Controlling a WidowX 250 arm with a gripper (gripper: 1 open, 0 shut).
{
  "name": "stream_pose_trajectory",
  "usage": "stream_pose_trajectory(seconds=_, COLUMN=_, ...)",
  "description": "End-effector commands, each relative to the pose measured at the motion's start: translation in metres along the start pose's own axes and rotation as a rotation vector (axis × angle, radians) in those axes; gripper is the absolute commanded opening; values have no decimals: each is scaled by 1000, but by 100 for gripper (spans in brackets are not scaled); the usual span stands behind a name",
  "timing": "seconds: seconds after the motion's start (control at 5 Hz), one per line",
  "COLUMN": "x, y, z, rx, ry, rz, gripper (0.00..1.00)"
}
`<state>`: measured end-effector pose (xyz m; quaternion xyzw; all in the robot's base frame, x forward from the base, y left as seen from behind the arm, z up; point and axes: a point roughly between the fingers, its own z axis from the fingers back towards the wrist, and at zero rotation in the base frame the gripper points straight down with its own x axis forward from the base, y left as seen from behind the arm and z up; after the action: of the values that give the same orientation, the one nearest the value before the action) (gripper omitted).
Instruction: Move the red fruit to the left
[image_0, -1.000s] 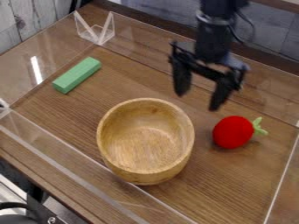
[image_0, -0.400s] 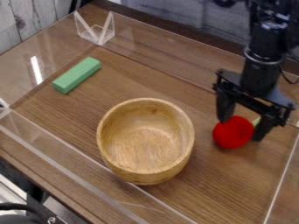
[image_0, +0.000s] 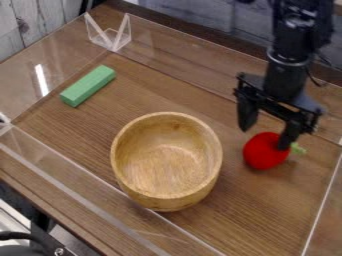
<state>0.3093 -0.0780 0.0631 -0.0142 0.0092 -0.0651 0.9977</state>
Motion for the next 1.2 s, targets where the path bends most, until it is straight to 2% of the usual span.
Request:
stream_pose_trajectory(seconds=0.0, x=4, y=-21, z=17, rx=-20, ry=-81, rz=-65, gripper=100)
stream_pose_trajectory(seconds=0.2, x=-1, y=-41, z=13, rx=-23, ry=-92, rz=-123, gripper=100)
stream_pose_trajectory(seconds=0.6, x=1, y=-5, z=5, rx=-11, ry=-134, rz=-14, gripper=100)
stream_pose_trajectory(seconds=0.8, x=-4, y=-1, z=9, rx=-17, ry=-160, rz=13, gripper=100)
stream_pose_trajectory(seconds=1.0, x=-11, y=-8, z=6, rx=-21, ry=-172, rz=-47, gripper=100)
